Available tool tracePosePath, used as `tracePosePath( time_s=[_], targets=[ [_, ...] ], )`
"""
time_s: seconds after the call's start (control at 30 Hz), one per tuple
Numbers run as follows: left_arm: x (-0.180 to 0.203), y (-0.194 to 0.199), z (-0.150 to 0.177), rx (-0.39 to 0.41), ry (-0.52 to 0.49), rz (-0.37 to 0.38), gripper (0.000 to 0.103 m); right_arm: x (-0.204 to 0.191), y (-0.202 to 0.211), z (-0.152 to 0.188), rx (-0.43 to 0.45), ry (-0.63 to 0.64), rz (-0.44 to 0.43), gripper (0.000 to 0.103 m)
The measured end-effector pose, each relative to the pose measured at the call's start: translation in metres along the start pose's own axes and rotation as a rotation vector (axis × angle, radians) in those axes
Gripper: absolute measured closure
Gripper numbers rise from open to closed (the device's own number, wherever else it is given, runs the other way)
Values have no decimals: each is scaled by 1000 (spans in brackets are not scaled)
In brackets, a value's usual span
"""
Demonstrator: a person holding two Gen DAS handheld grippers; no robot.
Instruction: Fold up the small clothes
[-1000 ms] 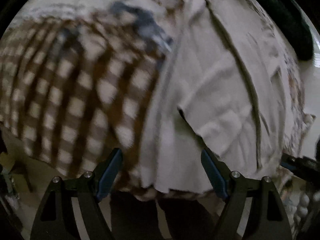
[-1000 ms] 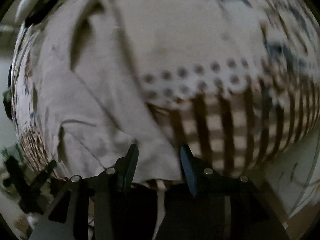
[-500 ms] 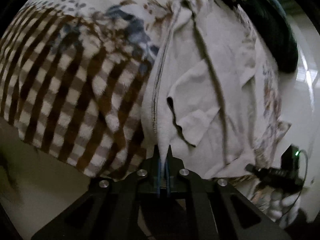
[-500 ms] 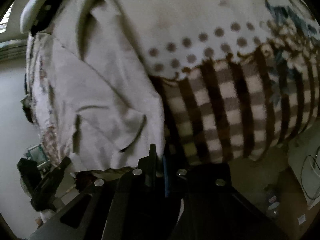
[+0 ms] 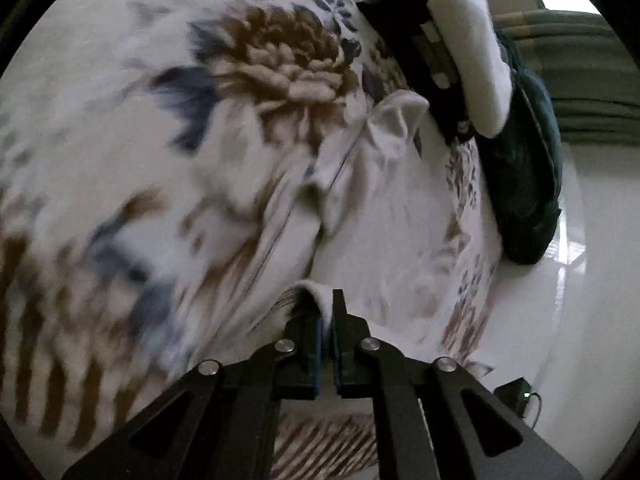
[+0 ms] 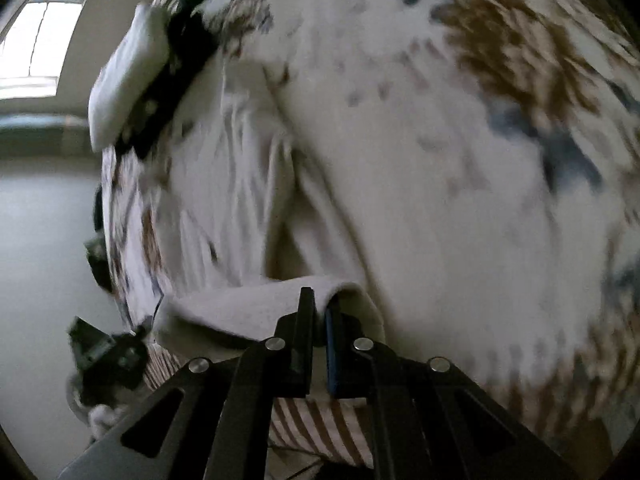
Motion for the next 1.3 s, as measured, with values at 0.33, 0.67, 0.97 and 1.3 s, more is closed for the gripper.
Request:
tracePosePath(
  time_s=[0.33,0.67,0.97,1.3],
  targets=[
    [-10,25,-8,128,-95,-73,48,1,11,-13,71,92,59,40],
    [31,-55,-9,19,-473,-262,53,-21,-71,-19,6,126,132,40],
    [59,-30,15,68,-727,-265,57,-49,-72,-21,27,196,175,40],
    [53,-59,11,16,-753,-222,101,-60,-87,-13,9,225,204,41]
  ],
)
Point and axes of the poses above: each gripper's, at about its wrist camera, not at the fingertips, and y roughly against the way its jaws point, x to its right, z to its underside, the point moved 1 cm from there along -y, roughly the way its jaws point, and after that the axes turned 6 degrees about x, right-handed, at the moved point
